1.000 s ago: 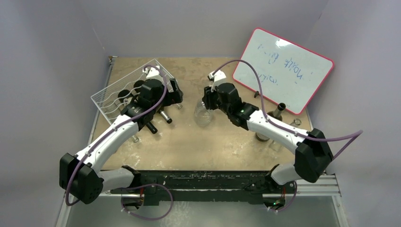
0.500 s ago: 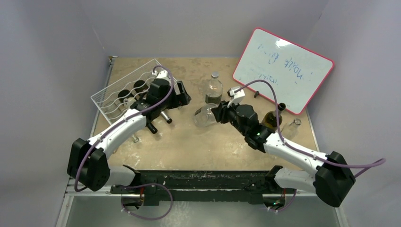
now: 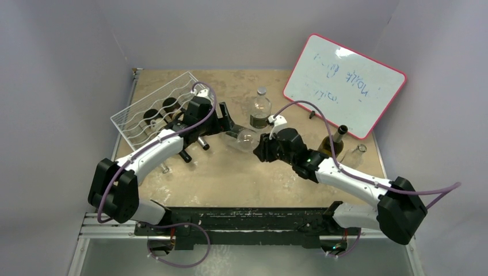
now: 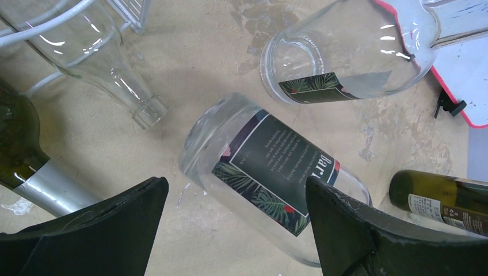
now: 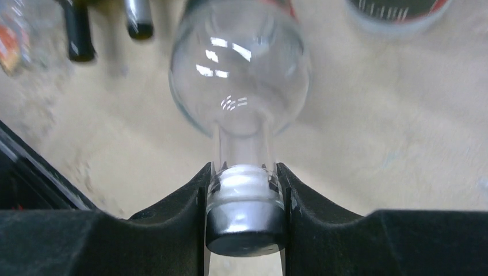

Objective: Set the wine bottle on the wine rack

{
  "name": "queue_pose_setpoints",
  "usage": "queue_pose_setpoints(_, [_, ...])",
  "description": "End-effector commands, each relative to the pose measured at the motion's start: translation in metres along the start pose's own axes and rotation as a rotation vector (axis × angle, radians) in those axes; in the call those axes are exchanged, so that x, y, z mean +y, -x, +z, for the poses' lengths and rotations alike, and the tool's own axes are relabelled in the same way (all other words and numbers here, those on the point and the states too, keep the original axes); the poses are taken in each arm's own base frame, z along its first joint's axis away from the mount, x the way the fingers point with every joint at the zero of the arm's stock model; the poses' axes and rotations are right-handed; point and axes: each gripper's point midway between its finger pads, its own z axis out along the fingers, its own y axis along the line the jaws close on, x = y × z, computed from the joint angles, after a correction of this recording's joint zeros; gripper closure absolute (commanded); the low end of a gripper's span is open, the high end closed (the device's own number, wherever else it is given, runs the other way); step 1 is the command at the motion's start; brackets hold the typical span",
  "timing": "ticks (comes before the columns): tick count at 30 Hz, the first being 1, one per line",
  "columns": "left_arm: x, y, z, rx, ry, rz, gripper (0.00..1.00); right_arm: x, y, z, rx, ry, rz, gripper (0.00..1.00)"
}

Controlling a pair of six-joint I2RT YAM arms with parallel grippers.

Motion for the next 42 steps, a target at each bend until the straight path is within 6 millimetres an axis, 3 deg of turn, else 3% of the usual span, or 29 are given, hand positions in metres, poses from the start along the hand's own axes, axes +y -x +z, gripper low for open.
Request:
queue_pose_setpoints(1, [-0.009, 0.015, 0.001, -0.038, -0.036, 0.003, 0.10, -0.014, -0.038, -0.012, 0.184, -0.056, -0.038, 1.00])
queue_pose_setpoints(6, [-0.006, 0.012, 0.004, -0.026, -0.026, 0.013, 0.10, -0.011, -0.038, -0.013, 0.221, -0.034, -0.084, 1.00])
queue_pose_setpoints(16, [-0.004, 0.015, 0.004, -0.025, -0.003, 0.027, 0.10, -0.028, -0.078, 0.016, 0.354, -0.080, -0.124, 1.00])
queue_pose_setpoints(23, [-0.002, 0.019, 0.000, -0.037, 0.016, 0.035, 0.10, -0.027, -0.081, 0.025, 0.389, -0.078, -0.149, 0.99])
queue_pose_setpoints(29, [-0.001, 0.026, -0.009, -0.064, 0.029, 0.045, 0.10, -0.032, -0.085, 0.028, 0.426, -0.101, -0.166, 0.75])
queue_pose_setpoints(36, [0.000, 0.043, -0.024, -0.111, 0.066, 0.078, 0.10, -0.033, -0.089, 0.032, 0.451, -0.106, -0.178, 0.60])
queue_pose_setpoints(42, [0.000, 0.046, -0.027, -0.117, 0.069, 0.087, 0.10, -0.030, -0.083, 0.038, 0.443, -0.099, -0.181, 0.43])
